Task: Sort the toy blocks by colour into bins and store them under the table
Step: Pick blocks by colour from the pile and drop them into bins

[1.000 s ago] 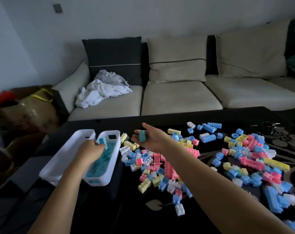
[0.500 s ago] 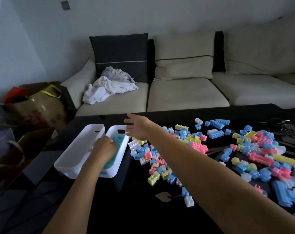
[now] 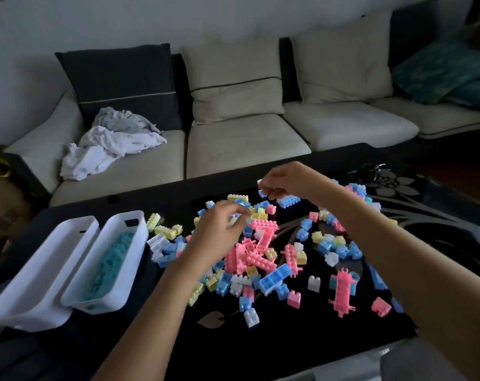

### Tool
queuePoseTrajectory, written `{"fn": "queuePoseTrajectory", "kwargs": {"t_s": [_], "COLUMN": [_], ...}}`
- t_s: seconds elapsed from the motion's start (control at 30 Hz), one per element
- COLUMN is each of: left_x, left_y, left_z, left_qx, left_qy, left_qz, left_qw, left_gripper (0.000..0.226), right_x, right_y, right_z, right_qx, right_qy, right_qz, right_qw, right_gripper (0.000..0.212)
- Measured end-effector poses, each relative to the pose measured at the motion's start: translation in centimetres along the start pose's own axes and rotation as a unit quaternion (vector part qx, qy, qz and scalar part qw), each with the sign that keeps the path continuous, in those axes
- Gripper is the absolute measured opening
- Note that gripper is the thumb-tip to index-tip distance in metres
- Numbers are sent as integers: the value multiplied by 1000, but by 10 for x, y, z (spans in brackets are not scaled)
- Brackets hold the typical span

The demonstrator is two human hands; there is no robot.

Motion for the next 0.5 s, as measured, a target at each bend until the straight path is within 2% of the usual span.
{"fn": "queuePoseTrajectory", "kwargs": {"t_s": [0.13, 0.2, 0.3, 0.43, 0.5], "left_x": [-13, -20, -29, -39, -45], "left_y": [29, 38, 49, 58, 58], "left_z": [-59, -85, -120, -152, -161], "left_qx": [59, 64, 36, -52, -75], "left_qy": [-112, -150, -201, -213, -208], "left_qz": [-12, -19, -30, -86, -78], "left_qw": [992, 986, 979, 972, 972], "left_gripper": [17, 18, 18, 17, 18], "right_x": [32, 51, 81, 107, 113], "right_y": [48, 62, 74, 85, 95], "right_z": [44, 56, 64, 50, 38], "right_qx": [175, 258, 327, 407, 429], "right_qy": [-9, -51, -118, -191, -205], "right_qz": [-10, -11, -42, -43, -31], "right_qw": [984, 965, 937, 892, 879], "right_gripper": [8, 7, 17, 21, 24]}}
Point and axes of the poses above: each hand's wrist, its own x-axis away from the middle knuckle, its own z-axis out of the back of the hand, y = z × x, the point moved 2 cm from there along -x, towards the middle knuckle, and after that the axes turned 2 degrees about x, right-handed, at the moved point
